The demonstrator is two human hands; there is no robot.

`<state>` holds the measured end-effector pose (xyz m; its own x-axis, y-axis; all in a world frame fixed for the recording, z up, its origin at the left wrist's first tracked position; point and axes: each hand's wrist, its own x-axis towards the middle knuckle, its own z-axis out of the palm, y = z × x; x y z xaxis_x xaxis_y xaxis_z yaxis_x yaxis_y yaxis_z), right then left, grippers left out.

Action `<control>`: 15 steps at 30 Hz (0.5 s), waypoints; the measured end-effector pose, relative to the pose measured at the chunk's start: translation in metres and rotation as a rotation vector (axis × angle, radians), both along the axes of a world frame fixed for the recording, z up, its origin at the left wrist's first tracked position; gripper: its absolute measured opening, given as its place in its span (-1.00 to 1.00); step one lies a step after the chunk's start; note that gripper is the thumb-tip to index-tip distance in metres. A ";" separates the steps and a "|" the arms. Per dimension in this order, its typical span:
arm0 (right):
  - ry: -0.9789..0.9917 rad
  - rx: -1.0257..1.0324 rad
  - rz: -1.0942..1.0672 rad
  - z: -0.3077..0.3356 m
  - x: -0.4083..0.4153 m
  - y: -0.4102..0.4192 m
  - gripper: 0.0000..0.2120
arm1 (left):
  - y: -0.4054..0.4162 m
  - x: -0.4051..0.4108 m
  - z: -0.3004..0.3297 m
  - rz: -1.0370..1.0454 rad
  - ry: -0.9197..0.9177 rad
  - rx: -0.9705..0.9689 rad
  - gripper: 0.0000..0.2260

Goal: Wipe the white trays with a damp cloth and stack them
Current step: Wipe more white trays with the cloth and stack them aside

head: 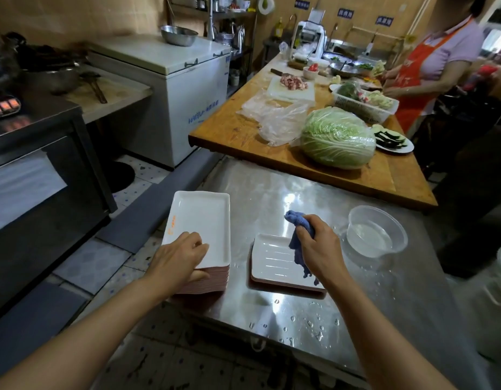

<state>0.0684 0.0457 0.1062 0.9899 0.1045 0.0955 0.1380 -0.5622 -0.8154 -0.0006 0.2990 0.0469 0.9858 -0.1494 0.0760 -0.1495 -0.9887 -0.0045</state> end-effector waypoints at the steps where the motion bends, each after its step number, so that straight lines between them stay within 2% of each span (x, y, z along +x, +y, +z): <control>1: 0.001 0.003 -0.002 0.000 -0.001 -0.002 -0.82 | 0.001 0.003 -0.002 0.018 0.053 0.026 -0.52; 4: 0.014 0.014 -0.020 0.000 -0.001 -0.010 -0.86 | -0.003 0.009 -0.001 0.086 0.111 0.036 -0.50; 7: 0.080 0.103 -0.029 0.004 -0.001 -0.017 -0.87 | -0.017 0.016 0.003 0.124 0.048 -0.025 -0.47; 9: 0.132 0.218 -0.047 0.009 0.001 -0.021 -0.89 | -0.037 0.023 0.010 0.131 -0.032 -0.223 -0.48; 11: 0.188 0.353 -0.084 0.013 0.005 -0.027 -0.95 | -0.066 0.031 0.020 0.128 -0.035 -0.480 -0.50; 13: 0.230 0.444 -0.126 0.017 0.007 -0.035 -0.95 | -0.098 0.038 0.030 0.142 0.071 -0.773 -0.55; 15: 0.231 0.512 -0.164 0.022 0.010 -0.047 -0.95 | -0.129 0.043 0.038 0.205 0.298 -1.093 -0.59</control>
